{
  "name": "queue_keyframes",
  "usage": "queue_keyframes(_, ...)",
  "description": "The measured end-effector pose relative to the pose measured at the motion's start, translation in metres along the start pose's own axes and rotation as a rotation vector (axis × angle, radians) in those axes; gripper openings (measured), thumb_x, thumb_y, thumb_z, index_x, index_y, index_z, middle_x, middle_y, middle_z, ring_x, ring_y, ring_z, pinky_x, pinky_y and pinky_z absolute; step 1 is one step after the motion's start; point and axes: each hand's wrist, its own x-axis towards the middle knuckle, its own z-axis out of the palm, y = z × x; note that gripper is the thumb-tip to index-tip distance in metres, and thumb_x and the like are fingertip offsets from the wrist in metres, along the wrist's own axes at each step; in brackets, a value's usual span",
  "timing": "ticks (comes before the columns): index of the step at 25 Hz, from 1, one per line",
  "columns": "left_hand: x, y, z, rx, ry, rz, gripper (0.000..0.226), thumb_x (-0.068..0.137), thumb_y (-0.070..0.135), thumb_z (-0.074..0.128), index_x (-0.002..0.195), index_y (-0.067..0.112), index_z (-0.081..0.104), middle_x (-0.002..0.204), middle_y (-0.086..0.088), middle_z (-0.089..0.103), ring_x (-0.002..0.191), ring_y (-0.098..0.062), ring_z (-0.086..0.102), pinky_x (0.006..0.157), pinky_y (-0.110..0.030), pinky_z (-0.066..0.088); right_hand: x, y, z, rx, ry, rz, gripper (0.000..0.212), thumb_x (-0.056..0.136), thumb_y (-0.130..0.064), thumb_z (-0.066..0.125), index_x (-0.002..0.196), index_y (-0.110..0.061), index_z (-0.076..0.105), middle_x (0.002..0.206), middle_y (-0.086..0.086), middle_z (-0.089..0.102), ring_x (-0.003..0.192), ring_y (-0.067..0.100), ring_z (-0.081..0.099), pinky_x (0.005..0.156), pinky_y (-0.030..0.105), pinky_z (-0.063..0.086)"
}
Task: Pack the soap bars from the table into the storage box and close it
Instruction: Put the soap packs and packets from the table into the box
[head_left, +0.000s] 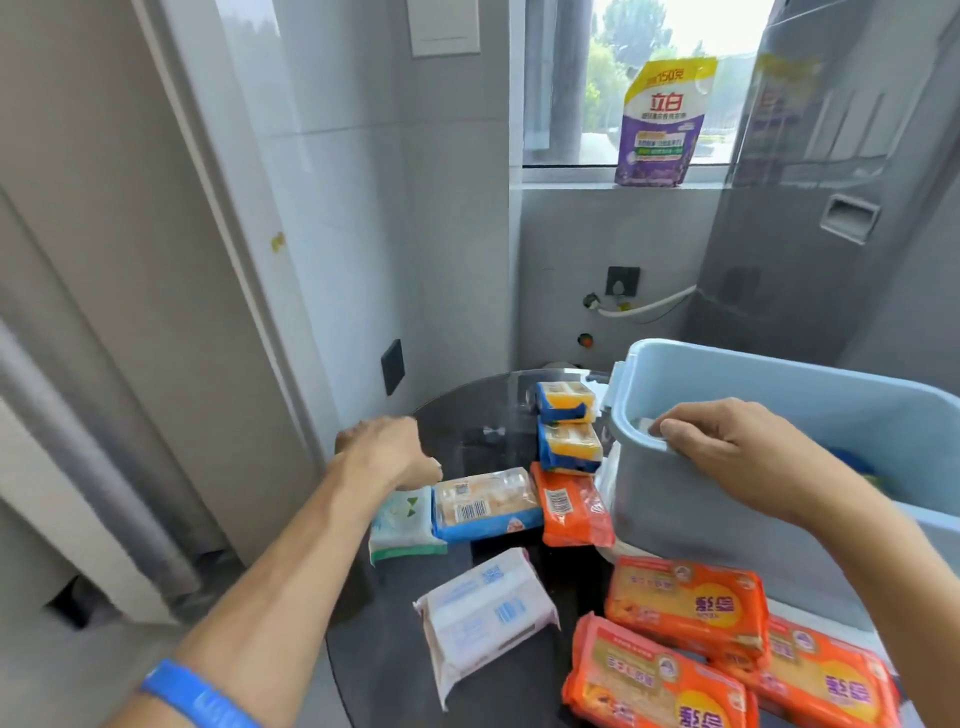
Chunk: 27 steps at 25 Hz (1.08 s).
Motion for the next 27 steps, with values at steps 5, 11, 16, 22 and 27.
queue_keyframes(5,0.016,-0.013,0.028,-0.32,-0.266,-0.07,0.068,0.06,0.051,0.075,0.117,0.023,0.052,0.107,-0.002,0.061,0.092,-0.022,0.061,0.082,-0.039,0.056,-0.004,0.003,0.002,-0.063,0.036,0.013,0.038,0.098,-0.049,0.039,0.076,-0.035,0.067,0.068,-0.011,0.066,0.065,0.01,0.06,0.058,0.033,0.048)
queue_keyframes(11,0.011,-0.014,0.01,-0.698,0.014,-0.09,0.052,0.049,0.057,0.061,0.092,0.029,0.054,0.091,0.003,0.063,0.08,-0.018,0.061,0.069,-0.035,0.054,-0.009,0.005,0.003,-0.106,0.105,0.009,0.036,0.097,-0.049,0.043,0.07,-0.034,0.06,0.062,-0.012,0.063,0.062,0.007,0.057,0.05,0.028,0.04)
queue_keyframes(16,-0.023,0.049,-0.042,-1.354,0.035,0.27,0.042,0.055,0.047,0.07,0.094,0.036,0.063,0.093,-0.002,0.064,0.085,-0.02,0.066,0.06,-0.036,0.058,-0.017,-0.017,0.004,0.23,0.329,-0.093,0.02,0.091,-0.04,0.061,0.108,-0.033,0.07,0.091,-0.013,0.075,0.084,0.007,0.068,0.074,0.039,0.058)
queue_keyframes(22,-0.083,0.154,-0.058,-1.621,-0.061,0.59,0.037,0.065,0.048,0.077,0.099,0.034,0.071,0.086,-0.003,0.072,0.077,-0.023,0.073,0.061,-0.036,0.059,-0.037,-0.027,-0.047,0.297,0.278,-0.059,0.044,0.075,-0.052,0.064,0.116,-0.045,0.05,0.056,-0.003,0.064,0.051,0.006,0.055,0.053,0.026,0.044)
queue_keyframes(27,-0.1,0.221,-0.062,-1.527,-0.273,0.977,0.045,0.088,0.03,0.07,0.13,0.026,0.056,0.109,-0.005,0.071,0.093,-0.023,0.072,0.078,-0.04,0.059,-0.056,0.032,-0.113,0.13,0.441,0.253,0.054,0.057,-0.054,0.062,0.107,-0.04,0.049,0.071,-0.007,0.064,0.061,0.012,0.061,0.053,0.028,0.04)
